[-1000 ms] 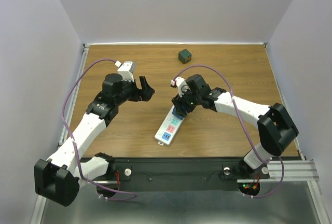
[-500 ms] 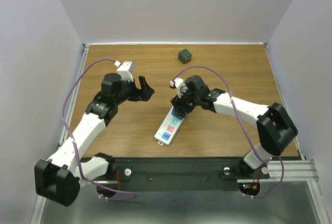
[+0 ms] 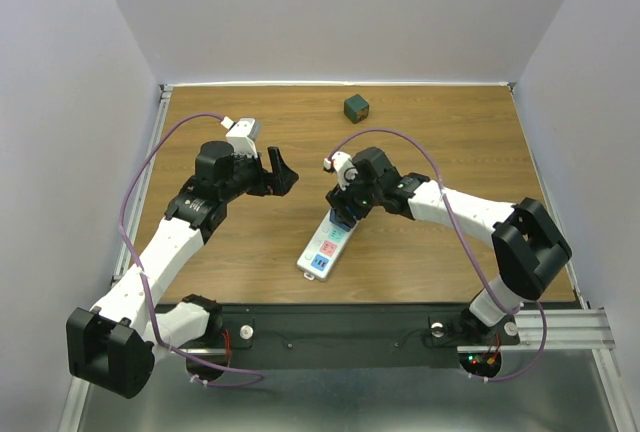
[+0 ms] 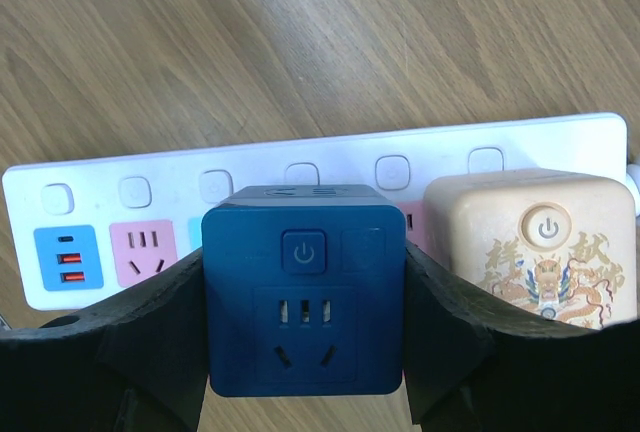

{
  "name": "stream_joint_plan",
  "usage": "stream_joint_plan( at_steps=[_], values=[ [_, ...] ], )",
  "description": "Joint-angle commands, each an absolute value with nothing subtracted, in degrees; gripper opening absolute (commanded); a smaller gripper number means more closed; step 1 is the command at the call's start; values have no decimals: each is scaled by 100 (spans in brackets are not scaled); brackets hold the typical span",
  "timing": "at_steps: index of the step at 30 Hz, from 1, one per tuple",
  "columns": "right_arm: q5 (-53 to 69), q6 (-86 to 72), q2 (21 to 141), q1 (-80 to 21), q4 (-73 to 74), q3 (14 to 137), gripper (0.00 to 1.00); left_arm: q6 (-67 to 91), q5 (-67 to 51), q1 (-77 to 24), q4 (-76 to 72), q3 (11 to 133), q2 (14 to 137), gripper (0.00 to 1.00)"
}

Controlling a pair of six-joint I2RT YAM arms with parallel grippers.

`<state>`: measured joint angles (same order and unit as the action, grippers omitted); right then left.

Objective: Insert the plug

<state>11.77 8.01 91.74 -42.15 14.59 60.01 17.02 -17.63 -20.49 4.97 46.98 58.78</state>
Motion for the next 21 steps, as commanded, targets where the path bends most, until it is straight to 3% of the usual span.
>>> stream_joint_plan(
  at_steps=[1, 21],
  values=[
    [949, 861, 9413, -4289, 1283, 5906, 0, 1635, -1898, -1995, 264, 4729, 5845, 99],
    [79, 273, 8763, -4395, 888, 4852, 0, 1661, -2092, -1951, 176, 4711, 5924, 99]
  ],
)
